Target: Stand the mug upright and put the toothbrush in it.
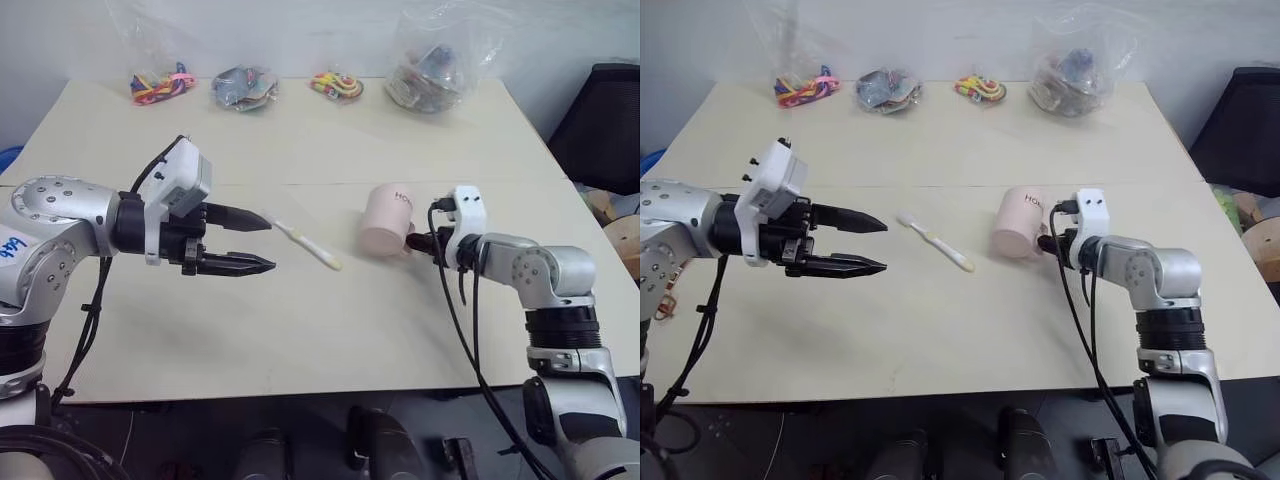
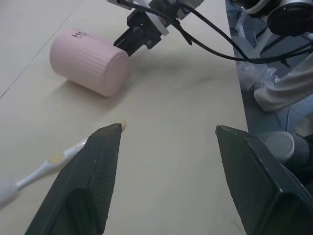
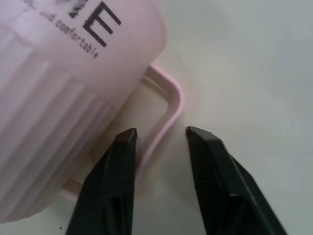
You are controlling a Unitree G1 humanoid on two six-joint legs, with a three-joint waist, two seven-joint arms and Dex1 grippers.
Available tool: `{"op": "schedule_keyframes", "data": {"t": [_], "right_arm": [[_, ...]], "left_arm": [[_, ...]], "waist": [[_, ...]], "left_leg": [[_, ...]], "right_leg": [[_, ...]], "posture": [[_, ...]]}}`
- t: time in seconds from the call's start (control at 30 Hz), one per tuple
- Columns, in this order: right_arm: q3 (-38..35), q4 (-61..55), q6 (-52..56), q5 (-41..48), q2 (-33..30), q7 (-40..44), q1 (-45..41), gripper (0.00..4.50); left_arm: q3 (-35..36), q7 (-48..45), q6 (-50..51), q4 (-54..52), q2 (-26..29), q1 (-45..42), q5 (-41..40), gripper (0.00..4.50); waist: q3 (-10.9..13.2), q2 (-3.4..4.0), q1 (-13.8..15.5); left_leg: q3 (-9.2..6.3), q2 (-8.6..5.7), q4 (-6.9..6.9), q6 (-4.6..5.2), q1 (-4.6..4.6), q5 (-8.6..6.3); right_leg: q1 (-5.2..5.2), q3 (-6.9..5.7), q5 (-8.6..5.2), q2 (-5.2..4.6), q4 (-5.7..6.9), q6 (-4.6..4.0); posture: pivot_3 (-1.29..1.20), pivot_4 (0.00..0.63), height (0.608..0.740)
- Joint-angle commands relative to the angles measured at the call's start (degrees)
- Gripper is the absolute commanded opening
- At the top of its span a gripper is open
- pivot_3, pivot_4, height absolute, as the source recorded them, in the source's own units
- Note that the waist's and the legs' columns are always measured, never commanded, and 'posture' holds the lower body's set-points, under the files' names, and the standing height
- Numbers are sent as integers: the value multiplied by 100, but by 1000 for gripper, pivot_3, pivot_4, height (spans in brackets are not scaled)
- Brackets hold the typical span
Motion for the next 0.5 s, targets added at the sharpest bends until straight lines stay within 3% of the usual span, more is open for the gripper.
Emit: {"op": "schedule_keyframes", "data": {"t": [0.03,0.07,0.1,0.5], "right_arm": [[6,-107,-1,-158,8,107,-76,388],[16,-94,-5,-194,13,129,-84,50],[23,-78,-7,-225,19,161,-90,18],[-12,-455,-410,-462,141,413,103,18]], "left_arm": [[136,-5,-49,-72,52,3,23,3235],[139,-5,-50,-71,55,4,28,3235],[141,0,-50,-69,56,4,34,3235],[200,88,-31,-6,33,64,61,3235]], "waist": [[0,0,26],[0,0,27],[0,-1,19],[0,-1,4]], "left_leg": [[-2,-1,1,0,-1,0],[-2,-1,2,0,-1,0],[-2,-1,2,1,-1,0],[-4,0,2,0,3,0]], "right_leg": [[0,-1,0,-1,0,0],[1,-1,0,-3,0,0],[1,0,0,-3,0,0],[6,0,0,-1,0,0]], "posture": [[0,150,740],[0,150,740],[0,150,740],[0,150,740]]}}
